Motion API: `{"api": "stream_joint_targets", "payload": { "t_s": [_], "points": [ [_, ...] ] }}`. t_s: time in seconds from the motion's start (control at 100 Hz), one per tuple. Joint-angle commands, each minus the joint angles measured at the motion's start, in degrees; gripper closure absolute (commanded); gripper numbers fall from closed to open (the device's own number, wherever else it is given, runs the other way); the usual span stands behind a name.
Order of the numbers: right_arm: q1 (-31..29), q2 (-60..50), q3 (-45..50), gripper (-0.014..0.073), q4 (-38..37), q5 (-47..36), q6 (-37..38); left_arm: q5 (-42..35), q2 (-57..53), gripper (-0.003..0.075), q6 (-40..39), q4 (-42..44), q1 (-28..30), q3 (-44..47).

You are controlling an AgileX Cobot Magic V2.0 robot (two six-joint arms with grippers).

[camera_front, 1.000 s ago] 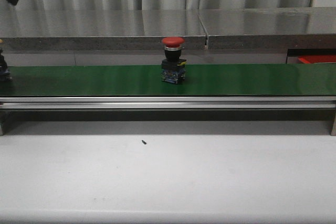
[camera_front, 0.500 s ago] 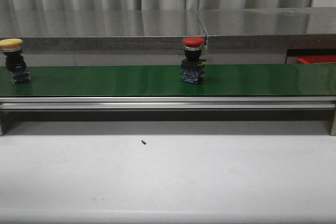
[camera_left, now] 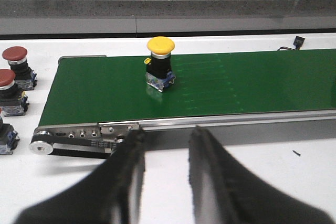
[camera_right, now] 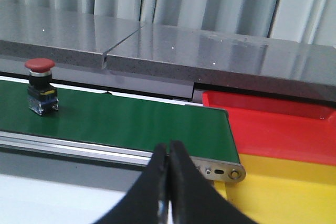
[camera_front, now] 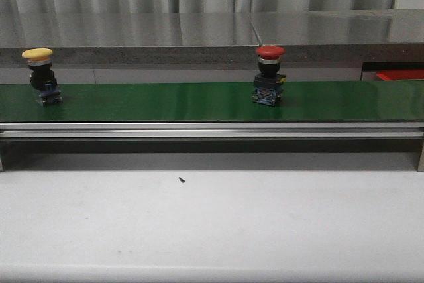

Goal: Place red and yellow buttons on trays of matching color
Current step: 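Set the yellow button on the belt and open the left gripper, then grasp the red button at the belt's far end with the right gripper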

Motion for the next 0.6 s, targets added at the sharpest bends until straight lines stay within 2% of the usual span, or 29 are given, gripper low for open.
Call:
{"api": "stream_joint_targets", "payload": {
  "t_s": [0.0, 0.08, 0.23, 0.45, 0.59],
  "points": [
    [0.1, -0.8, -2.5, 0.0692, 1.8, -4.4, 0.2, -5.4, -1.9, 0.0739, 0.0, -0.8, -0.4, -0.4],
    [0.1, 0.4, -6.2, 0.0692, 4.7, 0.0, 0.2, -5.8, -2.7, 0.0739, 0.0, -0.8, -0.4, -0.3],
    [0.1, 6.9, -17.1, 0.0692, 4.9, 12.2, 0.2, -6.5, -2.5, 0.0739, 0.0, -0.8, -0.4, -0.2],
    [0.1, 25.2, -36.3, 0.0692, 4.9, 35.1, 0.2, -6.5, -2.5, 0.0739, 0.0, -0.8, -0.4, -0.2],
    [0.1, 36.4, -44.9, 0.0692, 4.9, 38.5, 0.2, -6.5, -2.5, 0.0739, 0.0, -0.8, -0.4, -0.2]
  ]
}}
